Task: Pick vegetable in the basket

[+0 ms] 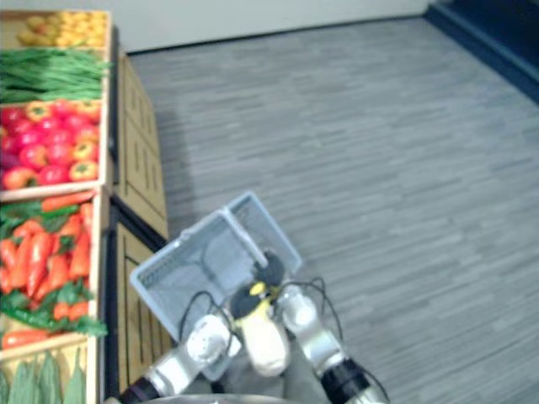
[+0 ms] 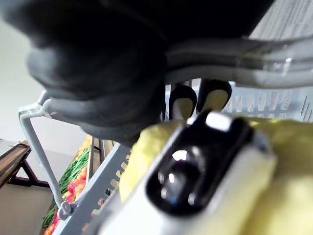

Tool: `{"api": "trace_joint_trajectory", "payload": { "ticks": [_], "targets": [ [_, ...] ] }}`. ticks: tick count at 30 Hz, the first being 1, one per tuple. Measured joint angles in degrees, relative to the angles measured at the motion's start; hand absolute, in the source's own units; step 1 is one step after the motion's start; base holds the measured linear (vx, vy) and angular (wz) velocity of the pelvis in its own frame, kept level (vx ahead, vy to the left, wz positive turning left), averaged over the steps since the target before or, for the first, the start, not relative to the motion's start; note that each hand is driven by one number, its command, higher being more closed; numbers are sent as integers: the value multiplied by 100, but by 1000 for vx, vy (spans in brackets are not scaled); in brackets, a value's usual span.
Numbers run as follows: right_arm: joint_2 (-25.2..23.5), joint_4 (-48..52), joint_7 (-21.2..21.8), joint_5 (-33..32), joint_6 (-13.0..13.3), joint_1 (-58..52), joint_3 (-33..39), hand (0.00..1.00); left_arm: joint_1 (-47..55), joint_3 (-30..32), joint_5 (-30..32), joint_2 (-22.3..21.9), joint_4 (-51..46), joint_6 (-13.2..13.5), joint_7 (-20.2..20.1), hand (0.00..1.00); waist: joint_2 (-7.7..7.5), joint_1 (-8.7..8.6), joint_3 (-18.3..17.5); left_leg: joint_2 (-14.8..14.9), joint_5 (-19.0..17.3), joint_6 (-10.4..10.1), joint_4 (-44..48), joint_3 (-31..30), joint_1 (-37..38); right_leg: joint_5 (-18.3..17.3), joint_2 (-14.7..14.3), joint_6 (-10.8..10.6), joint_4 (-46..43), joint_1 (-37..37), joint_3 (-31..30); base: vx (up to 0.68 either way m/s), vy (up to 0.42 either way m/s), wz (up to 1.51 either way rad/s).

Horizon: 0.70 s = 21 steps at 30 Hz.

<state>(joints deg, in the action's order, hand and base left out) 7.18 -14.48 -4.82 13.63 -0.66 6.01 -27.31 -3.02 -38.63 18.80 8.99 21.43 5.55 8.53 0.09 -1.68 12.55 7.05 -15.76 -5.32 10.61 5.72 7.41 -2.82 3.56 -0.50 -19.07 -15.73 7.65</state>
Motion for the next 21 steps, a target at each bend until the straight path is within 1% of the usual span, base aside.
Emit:
{"api": "trace_joint_trajectory", "payload": {
  "ticks": [1, 2, 3, 4, 5, 6, 7, 8, 9, 10, 11, 12, 13, 14, 15, 16, 17, 18, 19, 20, 21],
  "targets": [
    [-1, 0, -2, 0, -1, -12, -23, 100, -21, 0, 4, 0, 14, -2, 2, 0, 2, -11, 1, 91, 9, 2, 169, 11, -31, -110, -104, 50, -6, 55, 26, 259, -178, -18],
    [8, -6, 6, -3, -1, -22, -20, 100, -7, 13, 5, 0, 25, -2, 2, 0, -7, -15, 8, 133, 7, -2, 335, 2, -62, -201, -137, 60, 0, 124, 31, 283, -194, 4],
    [12, -26, 25, -8, -2, -72, -31, 100, 28, 25, 7, -11, 88, -2, -1, 0, 2, -8, 17, 206, 4, -7, 1022, -58, -262, -349, -162, 88, 48, 329, 85, 229, -135, 23],
    [38, -41, 34, -16, -1, -95, -94, 100, 111, 72, 8, -40, 96, -1, -2, 0, 76, -16, 57, 291, 92, -23, 2061, -184, -618, -424, -198, 109, 156, 613, 179, 213, -114, 26],
    [69, -41, 33, -23, -2, -90, -130, 100, 146, 113, 13, -66, 101, -4, 0, 0, 126, 5, 92, 364, 228, -14, 2575, -209, -799, -473, -234, 128, 200, 754, 203, 203, -75, 21],
    [112, -45, 33, -58, -2, -55, -213, 100, 254, 283, 21, -142, 102, -4, 2, 0, 208, 45, 181, 494, 557, -8, 3474, -220, -1124, -604, -296, 219, 314, 1072, 222, 198, -27, 12],
    [99, -43, 27, -137, 6, -42, -242, 100, 359, 523, 41, -208, 102, -9, 49, 0, 235, 69, 227, 595, 503, 23, 4014, -203, -1390, -642, -306, 241, 450, 1313, 248, 208, -17, 15],
    [93, -43, 25, -201, 19, -41, -243, 100, 370, 623, 47, -217, 102, -22, 95, 0, 229, 81, 234, 601, 405, 38, 4133, -151, -1550, -644, -285, 242, 547, 1417, 275, 212, 9, 27],
    [87, -44, 30, -447, 38, -35, -242, 100, 354, 833, 53, -272, 92, -63, 214, 0, 201, 132, 250, 542, 238, 72, 4070, -7, -1814, -643, -216, 242, 757, 1606, 323, 210, 22, 36],
    [94, -60, 48, -700, 39, -51, -237, 100, 327, 1067, 54, -336, 50, -70, 307, 0, 166, 215, 270, 394, 151, 121, 3500, 243, -2019, -644, -76, 227, 996, 1831, 449, 217, 37, 36],
    [96, -68, 61, -774, 39, -53, -236, 100, 323, 1104, 57, -344, 47, -70, 318, 0, 161, 215, 274, 350, 142, 119, 3341, 322, -2048, -649, -46, 216, 1046, 1881, 480, 232, 69, 44],
    [108, -143, 154, -983, 51, -53, -236, 100, 318, 1224, 136, -386, 45, -72, 371, 0, 147, 220, 284, 209, 150, 124, 2684, 627, -2115, -677, 69, 128, 1206, 2069, 598, 259, 114, 55],
    [138, -249, 238, -1100, 66, -59, -236, 100, 316, 1283, 260, -438, 48, -81, 394, 0, 167, 226, 275, 139, 349, 179, 1893, 1116, -2126, -734, 154, -12, 1320, 2236, 780, 362, 173, 63],
    [168, -269, 293, -1182, 80, -61, -237, 100, 318, 1283, 295, -439, 52, -89, 394, 0, 213, 222, 248, 150, 577, 211, 1500, 1481, -2109, -784, 170, -99, 1336, 2296, 865, 350, 186, 71],
    [281, -300, 408, -1263, 107, -66, -233, 100, 318, 1283, 412, -468, 67, -107, 393, 0, 305, 225, 198, 255, 1023, 523, 1027, 2297, -2104, -885, 156, -332, 1252, 2373, 1065, 497, 266, 82],
    [296, -394, 483, -1377, 127, -58, -218, 100, 292, 1306, 486, -466, 96, -118, 391, 0, 182, 286, 189, 208, 893, 1021, 1050, 2874, -2022, -1036, 296, -474, 1129, 2443, 1244, 429, 230, 82],
    [316, -400, 522, -1426, 133, -59, -201, 100, 281, 1308, 489, -477, 97, -128, 390, 0, 132, 335, 189, 166, 865, 1132, 1093, 3066, -2027, -1049, 374, -498, 1091, 2447, 1327, 432, 218, 77],
    [336, -406, 605, -1486, 130, -75, -173, 100, 305, 1330, 486, -501, 96, -128, 390, 0, 85, 421, 175, 59, 751, 1361, 1145, 3270, -1994, -1048, 473, -498, 1066, 2534, 1471, 346, 158, 55],
    [337, -433, 654, -1505, 127, -130, -166, 100, 317, 1335, 484, -504, 96, -131, 390, 0, 68, 422, 170, -58, 704, 1423, 1080, 3273, -1905, -1059, 555, -513, 1002, 2606, 1498, 516, 267, 81],
    [394, -462, 802, -1520, 124, -166, -68, 100, 325, 1337, 482, -525, 83, -128, 389, 0, 51, 432, 167, -437, 660, 1481, 686, 3197, -1554, -1107, 829, -591, 306, 2585, 1529, 517, 275, 80],
    [403, -474, 893, -1564, 123, -230, -13, 100, 334, 1321, 481, -538, 81, -118, 381, 0, 50, 422, 164, -606, 645, 1489, 484, 3062, -1308, -1098, 1031, -599, -437, 2476, 1552, 419, 232, 84]
  ]
}}
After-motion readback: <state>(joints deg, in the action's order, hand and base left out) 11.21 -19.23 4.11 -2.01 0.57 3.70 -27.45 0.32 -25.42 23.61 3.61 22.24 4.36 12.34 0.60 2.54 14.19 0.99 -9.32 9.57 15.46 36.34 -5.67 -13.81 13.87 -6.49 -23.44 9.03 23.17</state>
